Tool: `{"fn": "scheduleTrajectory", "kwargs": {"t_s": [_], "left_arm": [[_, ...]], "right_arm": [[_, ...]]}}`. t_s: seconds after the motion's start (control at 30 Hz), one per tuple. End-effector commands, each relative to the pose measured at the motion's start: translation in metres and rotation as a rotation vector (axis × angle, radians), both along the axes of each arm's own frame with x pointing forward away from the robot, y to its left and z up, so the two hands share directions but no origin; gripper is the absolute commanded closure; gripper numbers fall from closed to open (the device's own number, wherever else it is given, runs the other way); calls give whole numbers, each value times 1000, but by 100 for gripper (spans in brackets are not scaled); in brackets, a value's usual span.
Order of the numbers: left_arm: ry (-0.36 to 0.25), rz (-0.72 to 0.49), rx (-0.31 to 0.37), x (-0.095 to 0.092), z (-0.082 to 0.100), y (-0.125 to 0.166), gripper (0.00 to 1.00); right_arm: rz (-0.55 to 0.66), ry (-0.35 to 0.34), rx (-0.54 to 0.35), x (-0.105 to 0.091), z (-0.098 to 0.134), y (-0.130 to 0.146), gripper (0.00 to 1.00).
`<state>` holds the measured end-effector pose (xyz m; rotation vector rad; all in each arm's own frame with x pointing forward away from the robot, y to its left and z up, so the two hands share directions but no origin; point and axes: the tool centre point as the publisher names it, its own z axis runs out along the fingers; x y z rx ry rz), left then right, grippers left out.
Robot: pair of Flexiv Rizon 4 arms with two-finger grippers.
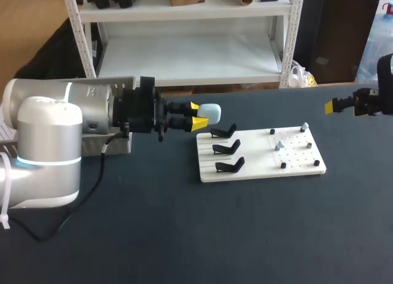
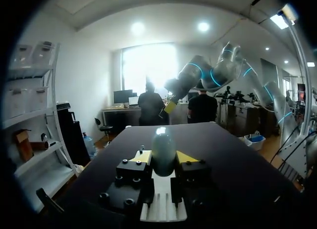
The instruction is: Pick up each earbud case from the left stands, insert the matching earbuds, close the lid, and place the case in the box.
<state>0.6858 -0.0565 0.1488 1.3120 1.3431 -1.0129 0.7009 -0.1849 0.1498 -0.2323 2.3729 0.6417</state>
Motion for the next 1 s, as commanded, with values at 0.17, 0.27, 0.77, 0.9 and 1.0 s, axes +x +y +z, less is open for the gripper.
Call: {"fn": "scheduleTrajectory", "kwargs": {"t_s": [0.17,0.27,0.77,0.9,1.0], "left_arm": [[-9,22,-14,-4,1,-1,100],[-18,41,-39,-5,5,-2,100],[-65,-61,-79,-9,9,-21,100],[-53,-67,-100,-7,8,-21,100],[-41,-74,-127,-6,6,-21,100]], "right_arm": [[1,0,0,0,0,-1,0],[1,0,0,0,0,-1,0],[85,-5,-6,-19,4,20,0],[130,-29,-9,-34,16,33,0],[163,-44,-14,-45,24,44,0]]}}
